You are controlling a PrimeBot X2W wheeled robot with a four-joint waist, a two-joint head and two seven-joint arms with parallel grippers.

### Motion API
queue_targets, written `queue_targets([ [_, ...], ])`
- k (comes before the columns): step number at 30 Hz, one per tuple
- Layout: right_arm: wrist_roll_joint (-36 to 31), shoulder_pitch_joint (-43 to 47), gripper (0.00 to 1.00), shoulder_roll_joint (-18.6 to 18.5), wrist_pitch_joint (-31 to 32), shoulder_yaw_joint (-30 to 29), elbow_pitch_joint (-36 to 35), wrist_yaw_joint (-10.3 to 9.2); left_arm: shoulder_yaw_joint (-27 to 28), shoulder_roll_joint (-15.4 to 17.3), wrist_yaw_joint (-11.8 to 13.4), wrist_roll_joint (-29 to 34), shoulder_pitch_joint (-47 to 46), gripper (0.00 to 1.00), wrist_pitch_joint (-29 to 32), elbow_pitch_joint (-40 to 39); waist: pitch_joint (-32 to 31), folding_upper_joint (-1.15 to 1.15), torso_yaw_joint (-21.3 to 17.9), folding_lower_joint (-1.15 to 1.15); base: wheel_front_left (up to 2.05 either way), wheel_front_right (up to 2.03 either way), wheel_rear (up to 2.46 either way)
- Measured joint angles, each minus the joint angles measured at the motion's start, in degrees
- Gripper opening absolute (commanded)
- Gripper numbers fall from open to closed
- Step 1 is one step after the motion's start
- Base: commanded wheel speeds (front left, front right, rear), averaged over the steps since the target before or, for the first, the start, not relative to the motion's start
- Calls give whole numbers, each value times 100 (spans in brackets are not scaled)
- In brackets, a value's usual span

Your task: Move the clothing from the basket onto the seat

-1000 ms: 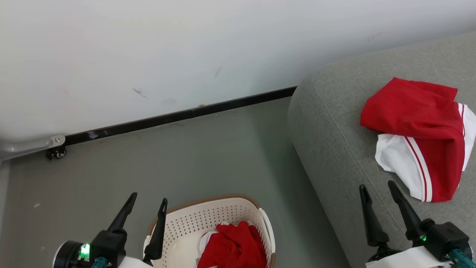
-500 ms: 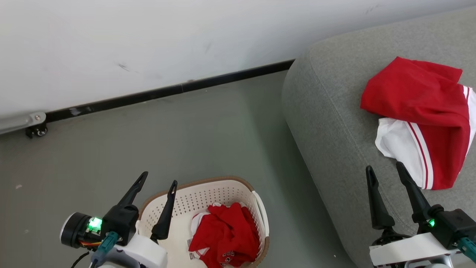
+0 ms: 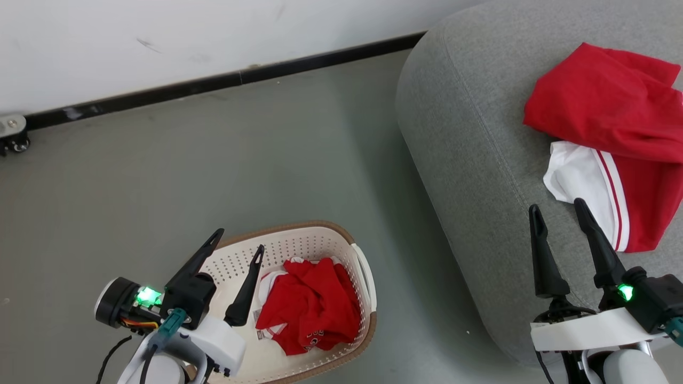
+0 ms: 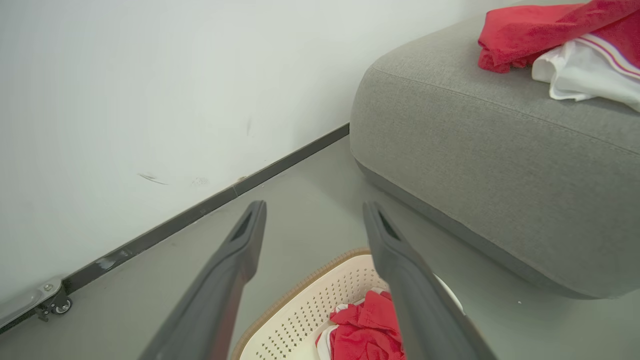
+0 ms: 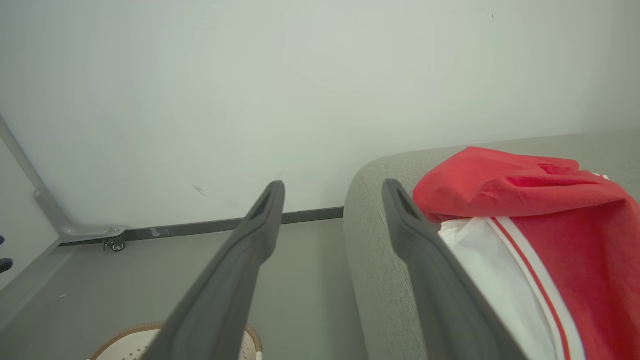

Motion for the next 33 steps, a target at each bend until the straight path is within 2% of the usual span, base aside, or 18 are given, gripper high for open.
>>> queue_targets([
  [12,94,-242,100,4,-97,-134,-22,0,-301,153,-155,346,-369,100,83,446,564,0,-129,0,0,0,0],
  [33,268,-745,100,14,-168,-238,19,0,-895,201,-400,1015,-1050,100,380,1422,1437,0,-427,0,0,0,0],
])
